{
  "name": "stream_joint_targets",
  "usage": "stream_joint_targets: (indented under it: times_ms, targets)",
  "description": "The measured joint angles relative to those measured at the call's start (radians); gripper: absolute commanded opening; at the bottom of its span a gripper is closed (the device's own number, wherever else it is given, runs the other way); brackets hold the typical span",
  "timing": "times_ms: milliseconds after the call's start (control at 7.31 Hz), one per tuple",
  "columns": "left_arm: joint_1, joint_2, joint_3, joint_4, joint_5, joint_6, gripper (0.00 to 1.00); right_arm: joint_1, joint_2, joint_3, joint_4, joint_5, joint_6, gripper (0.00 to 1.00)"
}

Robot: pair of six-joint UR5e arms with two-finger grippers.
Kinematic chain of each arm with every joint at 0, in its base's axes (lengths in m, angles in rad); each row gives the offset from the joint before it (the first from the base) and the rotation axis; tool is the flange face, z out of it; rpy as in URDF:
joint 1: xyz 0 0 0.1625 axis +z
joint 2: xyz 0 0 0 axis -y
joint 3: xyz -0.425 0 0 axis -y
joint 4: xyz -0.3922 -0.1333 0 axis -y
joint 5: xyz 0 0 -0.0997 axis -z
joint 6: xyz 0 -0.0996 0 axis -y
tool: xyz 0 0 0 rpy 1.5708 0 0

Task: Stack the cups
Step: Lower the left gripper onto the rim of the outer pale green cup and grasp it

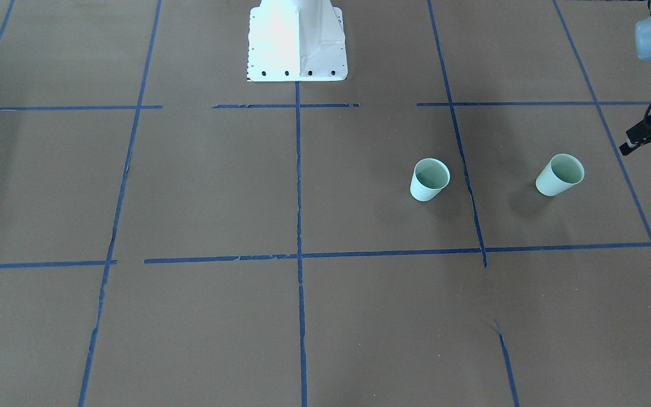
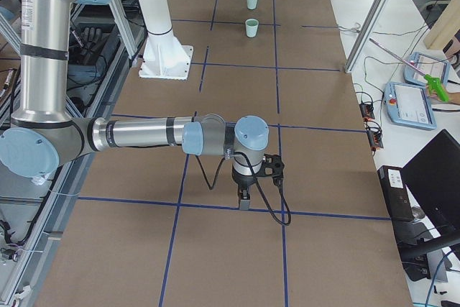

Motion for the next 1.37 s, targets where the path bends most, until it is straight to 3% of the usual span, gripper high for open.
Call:
stream_joint_targets:
  times_ms: [547, 1232, 1368]
  targets:
    - [0.145, 0.016, 0.029, -0.13, 0.062, -0.188, 0.95, 0.0, 0.0, 0.0, 0.0, 0.001, 0.0, 1.0]
    - [0.164, -0.002, 0.085, -0.178, 0.076, -0.195, 0.89, 0.0, 0.0, 0.0, 0.0, 0.001, 0.0, 1.0]
    - [0.165, -0.012, 0.091, -0.179, 0.075, -0.197, 0.82, 0.0, 0.0, 0.0, 0.0, 0.001, 0.0, 1.0]
